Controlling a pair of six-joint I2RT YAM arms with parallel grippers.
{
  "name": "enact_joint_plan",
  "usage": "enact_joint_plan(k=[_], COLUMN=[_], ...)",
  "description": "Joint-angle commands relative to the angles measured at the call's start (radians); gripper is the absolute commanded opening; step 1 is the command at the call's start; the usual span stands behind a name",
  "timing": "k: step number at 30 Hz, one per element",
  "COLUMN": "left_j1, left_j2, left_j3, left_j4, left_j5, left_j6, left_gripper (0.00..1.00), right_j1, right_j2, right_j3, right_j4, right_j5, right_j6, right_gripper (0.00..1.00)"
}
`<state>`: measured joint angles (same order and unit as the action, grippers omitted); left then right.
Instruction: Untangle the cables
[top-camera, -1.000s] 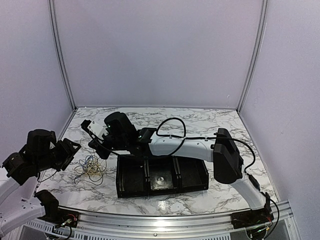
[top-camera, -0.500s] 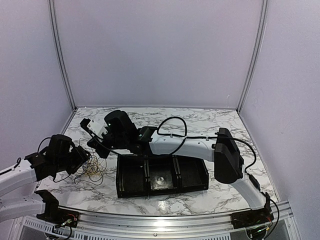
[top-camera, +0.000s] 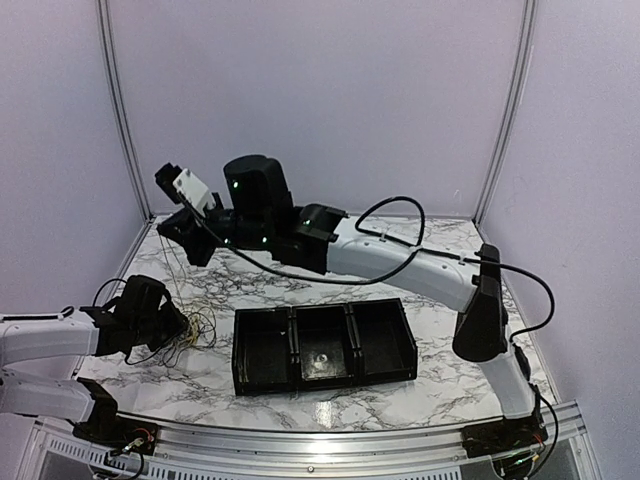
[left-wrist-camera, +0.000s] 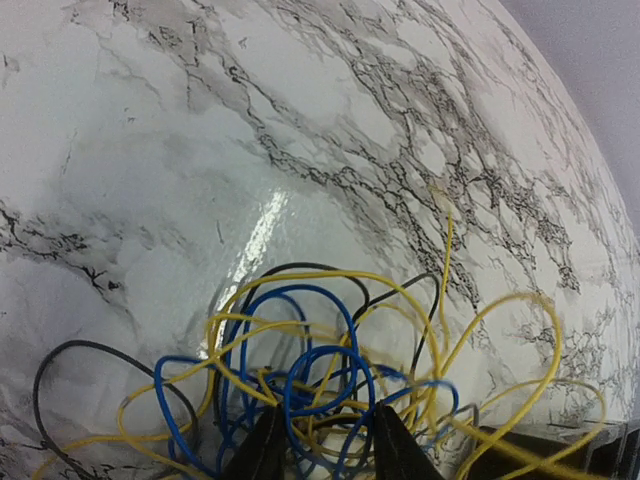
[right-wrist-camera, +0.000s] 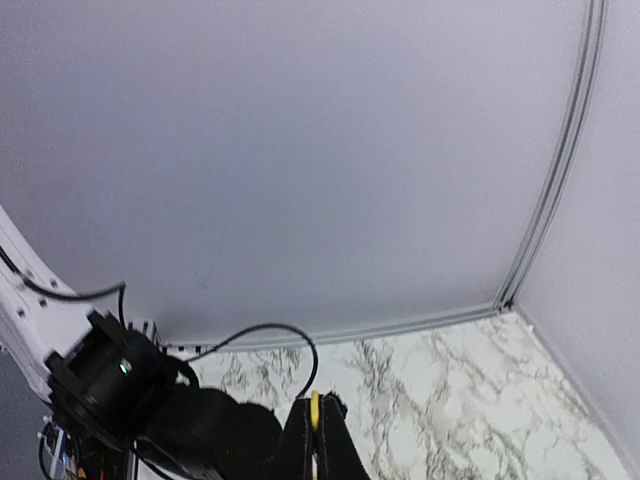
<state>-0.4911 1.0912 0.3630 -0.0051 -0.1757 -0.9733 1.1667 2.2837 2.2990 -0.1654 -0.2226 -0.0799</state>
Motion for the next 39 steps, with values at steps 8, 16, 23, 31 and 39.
enact_joint_plan(k=[8, 16, 23, 31, 39], left_j1=[0.000, 0.000, 0.000, 0.000, 0.000], left_j2=[-0.028, -0.075, -0.192, -0.332, -0.286], left_j3=[-0.150, -0.168, -0.101, 0.077, 0.275], left_j4=[-0.004, -0.048, -0.133, -0.306, -0.367], left_j5=[-0.006, -0.015, -0.020, -0.082, -0.123], left_j6=[0.004, -0.001, 0.030, 0.084, 0.221], left_gripper=[0.29, 0.29, 0.48, 0.68, 0.70], right_j1=[0.004, -0.005, -0.105, -0.237, -0.279], right_j2=[-0.246, -0.371, -0.513, -0.776, -0.930], right_j3=[0.214, 0.150, -0.063, -0.457, -0.693], right_j4=[0.151, 0.109, 0.055, 0.036, -0.021], right_j5=[0.047, 0.099, 0.088, 0.054, 0.095], right_j6=[-0.085, -0.181, -0.152, -0.191, -0.156], right_gripper=[0.00, 0.00, 0.00, 0.00, 0.00])
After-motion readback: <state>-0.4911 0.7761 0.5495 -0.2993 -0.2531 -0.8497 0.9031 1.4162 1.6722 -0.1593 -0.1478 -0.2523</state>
